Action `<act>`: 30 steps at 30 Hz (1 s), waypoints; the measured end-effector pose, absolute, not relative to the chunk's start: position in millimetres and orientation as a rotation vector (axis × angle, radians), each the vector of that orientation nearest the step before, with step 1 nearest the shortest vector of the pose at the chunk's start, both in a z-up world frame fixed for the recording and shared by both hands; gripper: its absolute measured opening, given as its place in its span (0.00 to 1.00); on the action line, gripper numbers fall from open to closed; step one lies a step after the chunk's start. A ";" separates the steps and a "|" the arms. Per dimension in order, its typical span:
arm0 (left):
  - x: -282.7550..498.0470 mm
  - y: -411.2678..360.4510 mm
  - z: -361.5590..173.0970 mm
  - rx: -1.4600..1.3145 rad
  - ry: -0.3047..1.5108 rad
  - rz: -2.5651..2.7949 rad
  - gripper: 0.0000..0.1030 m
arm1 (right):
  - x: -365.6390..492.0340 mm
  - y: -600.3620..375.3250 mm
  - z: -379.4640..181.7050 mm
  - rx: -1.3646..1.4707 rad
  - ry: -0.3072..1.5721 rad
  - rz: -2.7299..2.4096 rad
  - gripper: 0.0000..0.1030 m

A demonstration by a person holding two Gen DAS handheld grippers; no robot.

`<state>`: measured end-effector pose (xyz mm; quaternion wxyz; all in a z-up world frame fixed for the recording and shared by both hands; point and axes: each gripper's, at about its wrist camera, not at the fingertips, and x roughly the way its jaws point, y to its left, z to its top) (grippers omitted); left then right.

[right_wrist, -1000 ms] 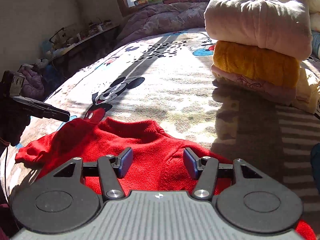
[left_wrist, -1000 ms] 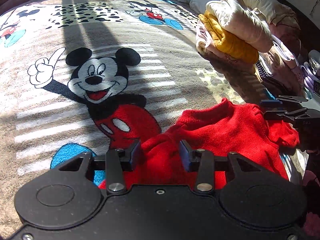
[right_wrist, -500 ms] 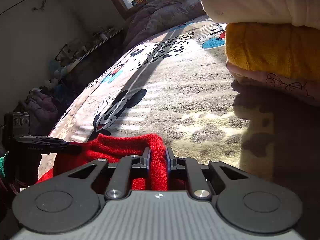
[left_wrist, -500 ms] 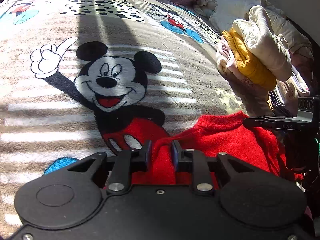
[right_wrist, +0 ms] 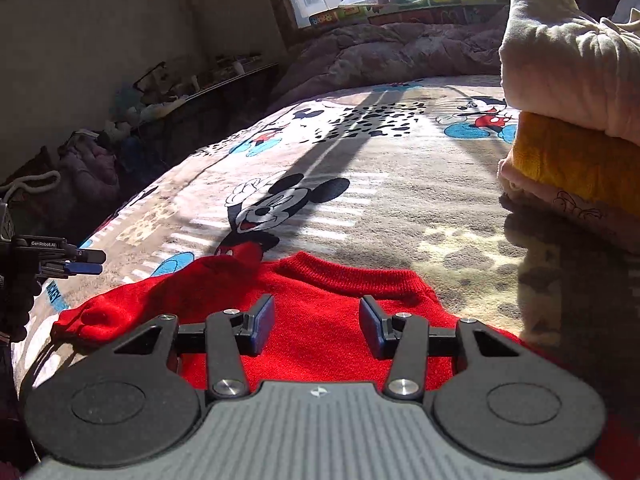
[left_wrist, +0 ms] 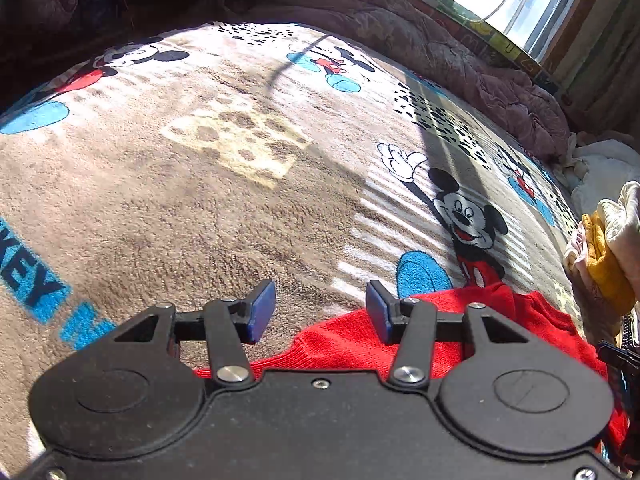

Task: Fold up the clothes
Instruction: 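Grasp the sleeve cuff with the left gripper, then straighten the sleeve with the left gripper and open it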

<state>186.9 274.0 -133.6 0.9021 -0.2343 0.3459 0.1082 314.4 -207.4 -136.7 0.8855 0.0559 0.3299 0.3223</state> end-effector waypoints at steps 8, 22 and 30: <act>127.9 292.0 -163.5 -0.665 0.713 0.325 0.53 | 343.8 -77.8 -143.0 0.145 0.764 0.773 0.32; 140.1 304.2 -183.1 -0.602 0.653 0.324 0.09 | 357.5 -11.4 -176.8 -0.173 0.768 0.730 0.25; 113.4 278.2 -156.4 -0.536 0.623 0.448 0.35 | 305.4 -100.5 -151.3 0.076 0.725 0.641 0.31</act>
